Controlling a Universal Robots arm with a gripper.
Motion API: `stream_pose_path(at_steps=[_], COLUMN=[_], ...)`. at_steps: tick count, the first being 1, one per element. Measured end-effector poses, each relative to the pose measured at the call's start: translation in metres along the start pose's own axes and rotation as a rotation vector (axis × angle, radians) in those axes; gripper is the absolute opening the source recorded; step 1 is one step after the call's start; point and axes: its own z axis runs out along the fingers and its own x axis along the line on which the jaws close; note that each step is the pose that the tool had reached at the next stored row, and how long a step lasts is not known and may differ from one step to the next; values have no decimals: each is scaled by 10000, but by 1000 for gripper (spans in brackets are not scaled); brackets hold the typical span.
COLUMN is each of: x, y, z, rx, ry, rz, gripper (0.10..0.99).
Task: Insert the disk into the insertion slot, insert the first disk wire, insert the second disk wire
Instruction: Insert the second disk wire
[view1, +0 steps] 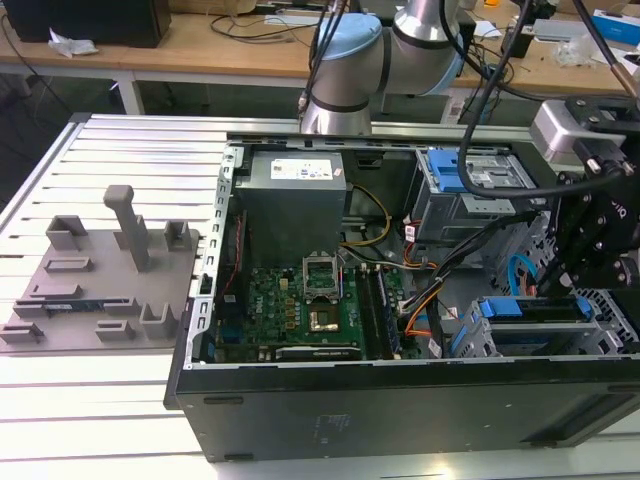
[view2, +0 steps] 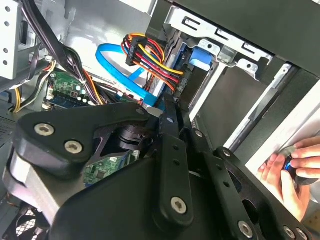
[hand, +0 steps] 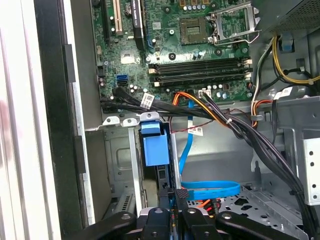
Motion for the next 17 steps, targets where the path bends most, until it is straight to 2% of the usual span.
stream_pose_path(at_steps=[17], x=[15], y=[-20], z=[70], rx=[-1], ry=[1], rz=[-245], gripper=[161])
